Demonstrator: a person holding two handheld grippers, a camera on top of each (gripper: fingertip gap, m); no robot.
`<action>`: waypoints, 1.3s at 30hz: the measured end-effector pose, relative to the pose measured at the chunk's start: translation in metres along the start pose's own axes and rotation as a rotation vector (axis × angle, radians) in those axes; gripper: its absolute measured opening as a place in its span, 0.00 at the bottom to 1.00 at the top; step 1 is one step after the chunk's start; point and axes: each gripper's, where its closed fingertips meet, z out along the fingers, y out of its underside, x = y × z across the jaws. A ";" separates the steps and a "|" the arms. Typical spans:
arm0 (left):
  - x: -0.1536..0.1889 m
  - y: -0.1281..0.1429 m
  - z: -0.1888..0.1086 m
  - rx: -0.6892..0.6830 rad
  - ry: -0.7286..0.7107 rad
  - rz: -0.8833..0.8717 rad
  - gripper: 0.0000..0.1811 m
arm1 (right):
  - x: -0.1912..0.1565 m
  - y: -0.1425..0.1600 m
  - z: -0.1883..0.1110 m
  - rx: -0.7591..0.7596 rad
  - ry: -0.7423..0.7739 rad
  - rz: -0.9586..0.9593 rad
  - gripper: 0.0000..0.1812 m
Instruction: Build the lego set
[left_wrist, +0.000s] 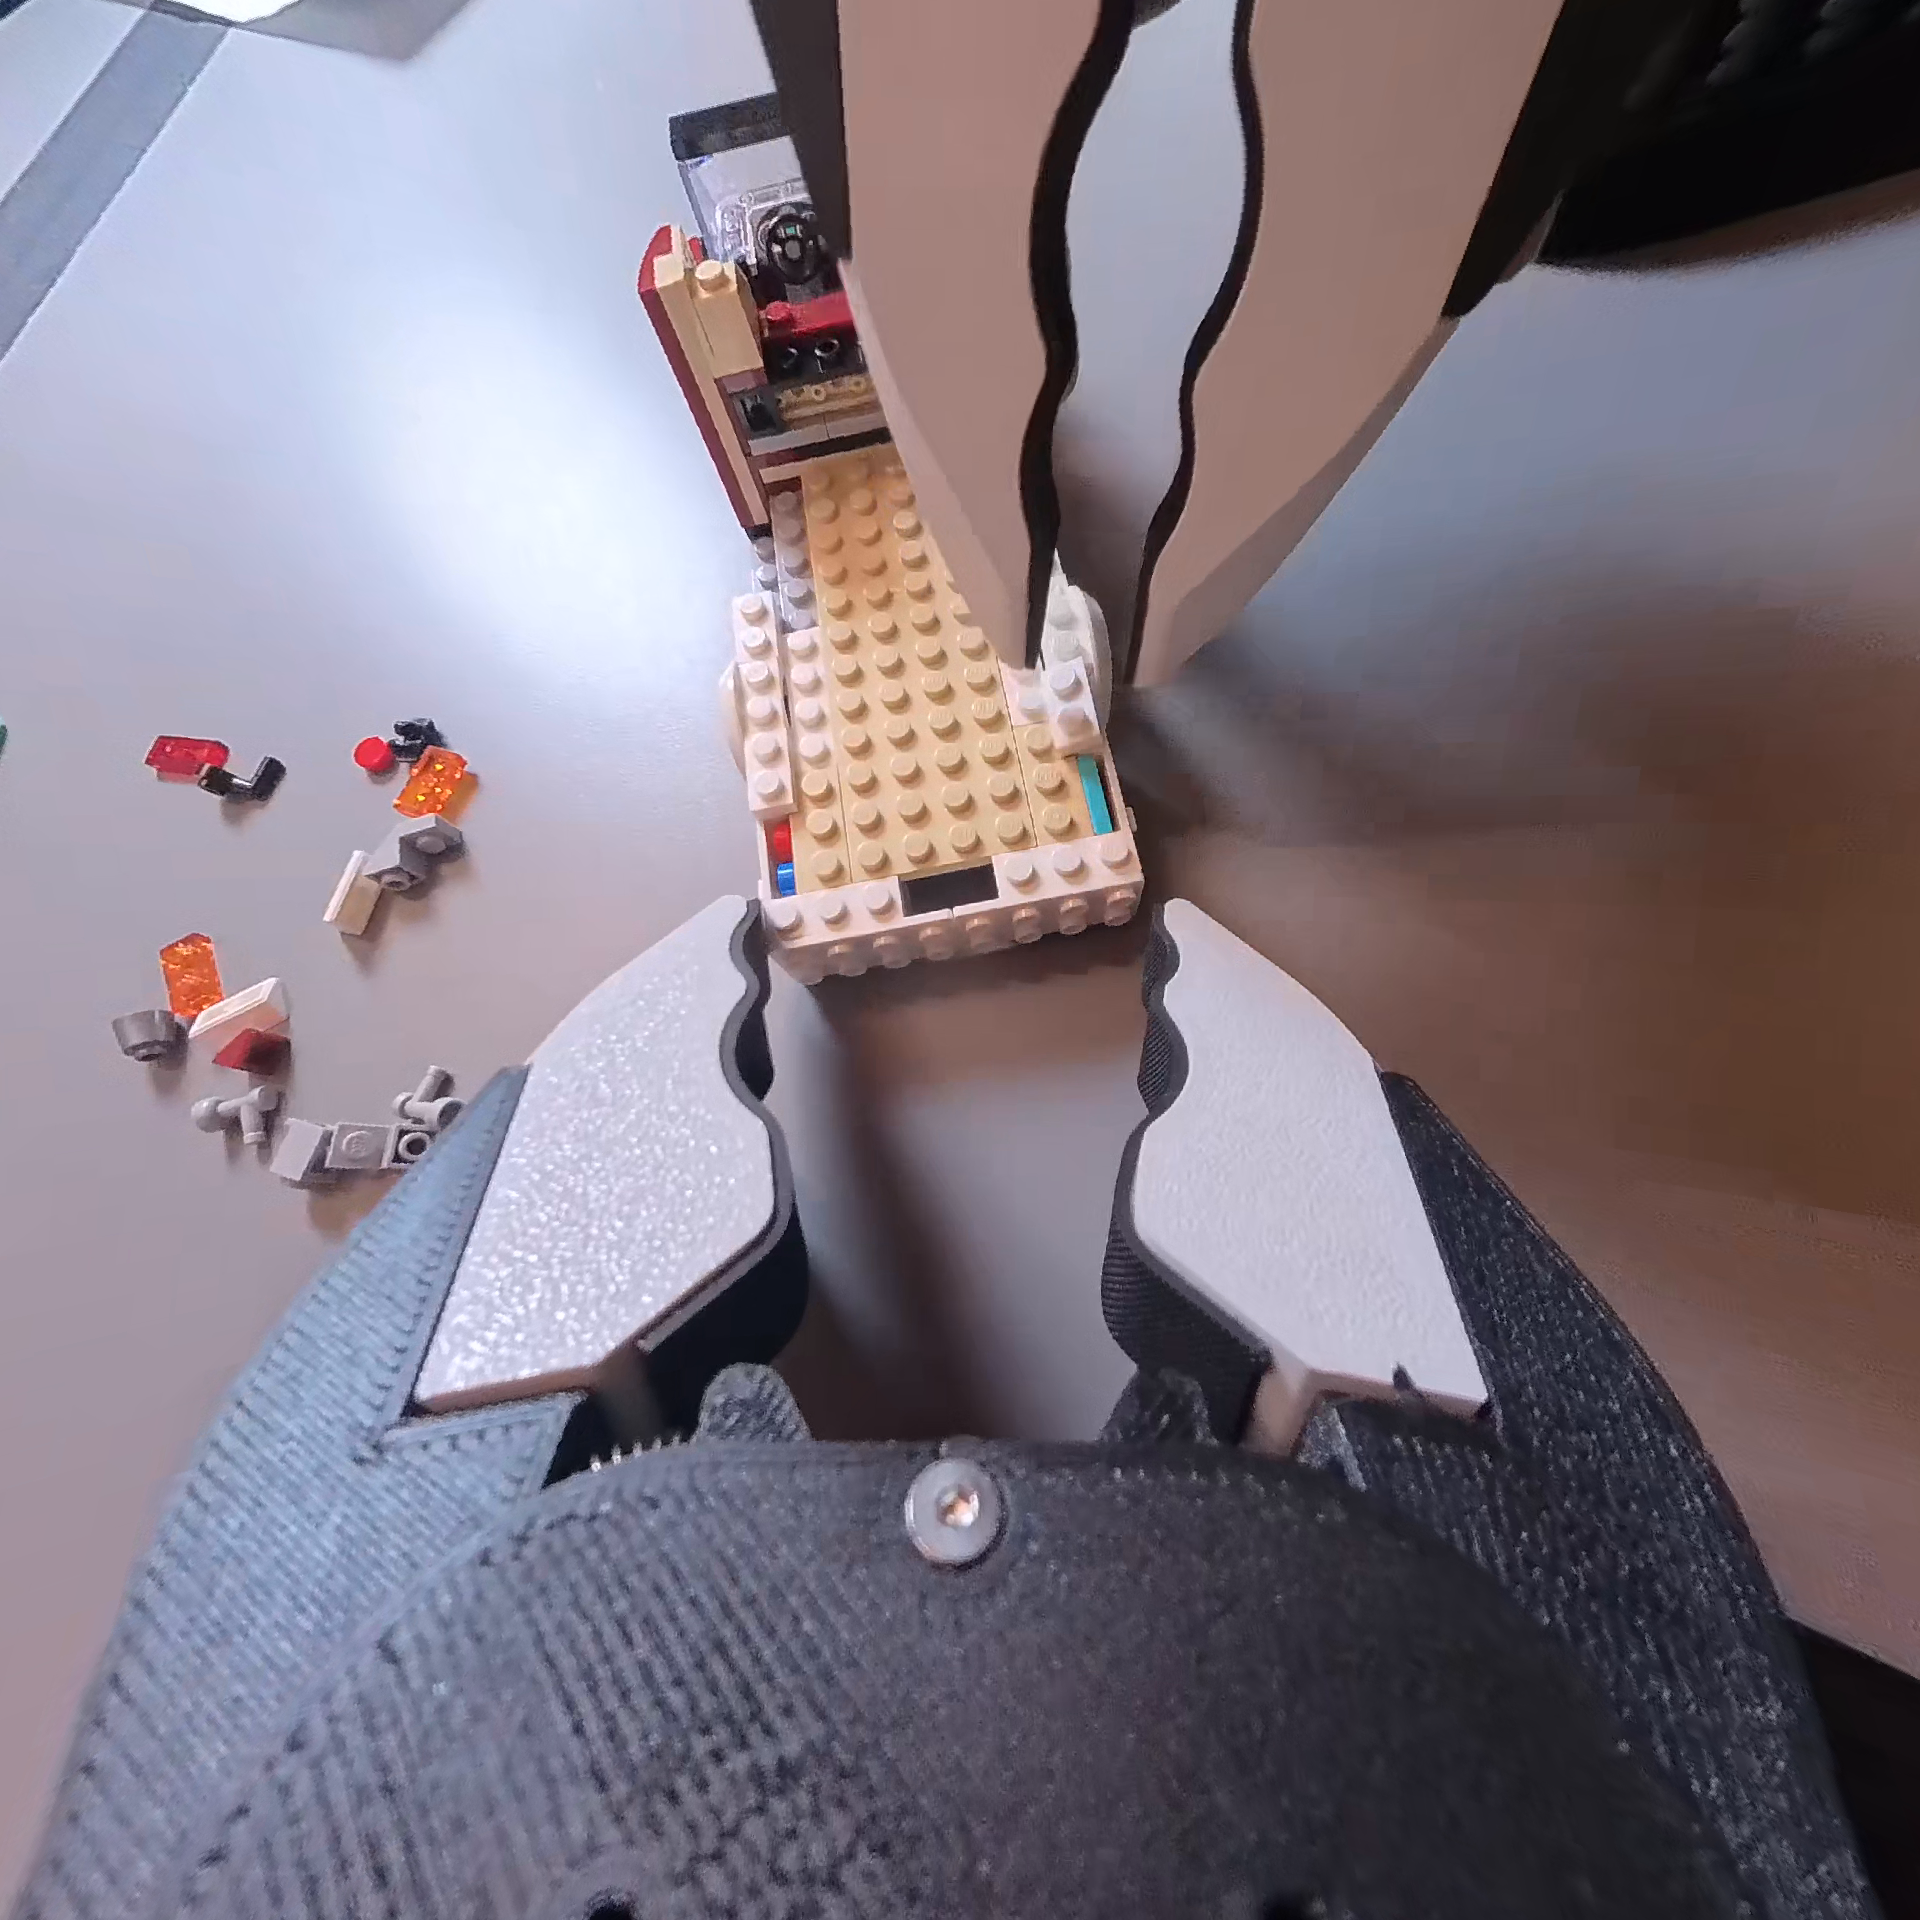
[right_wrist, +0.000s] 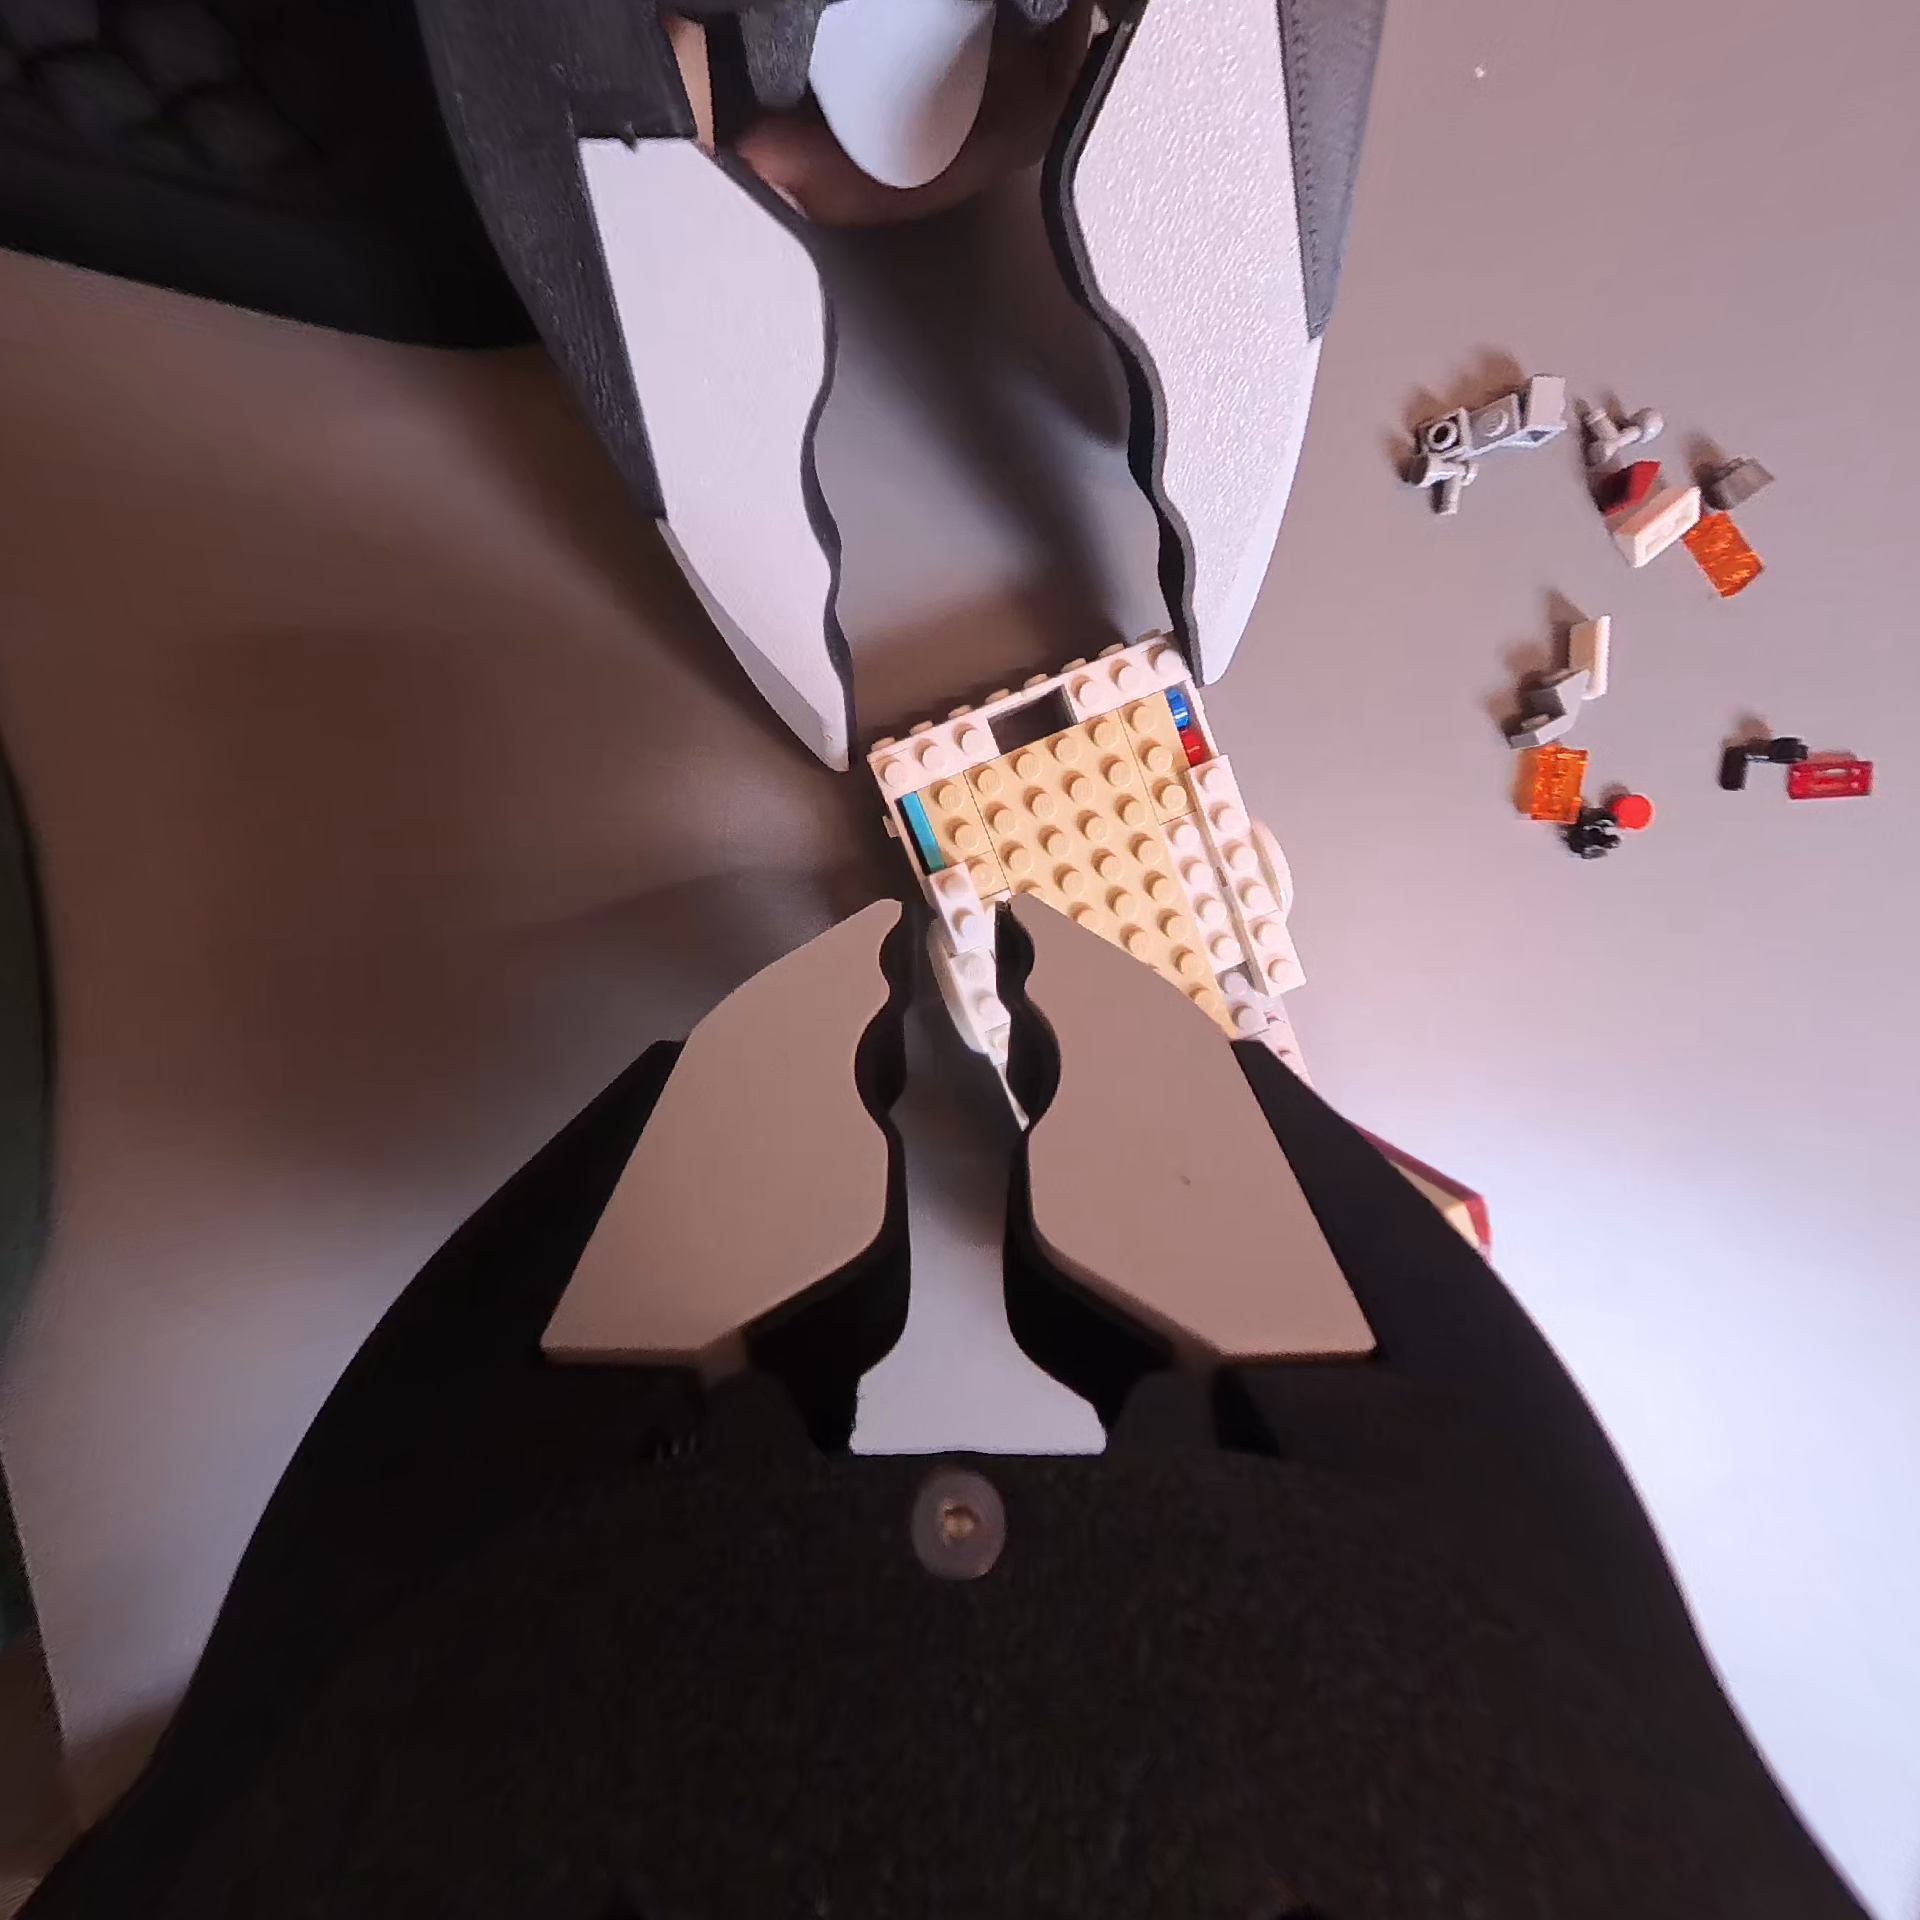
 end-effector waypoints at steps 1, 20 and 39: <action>0.000 0.000 0.000 0.000 -0.002 -0.002 0.38 | 0.000 -0.001 -0.002 0.019 0.013 0.006 0.08; 0.003 -0.003 0.007 -0.016 -0.005 -0.030 0.43 | 0.003 0.003 0.000 0.203 0.288 0.398 0.00; 0.001 -0.004 0.009 -0.019 -0.042 -0.052 0.39 | 0.004 0.007 0.002 0.063 0.367 0.445 0.00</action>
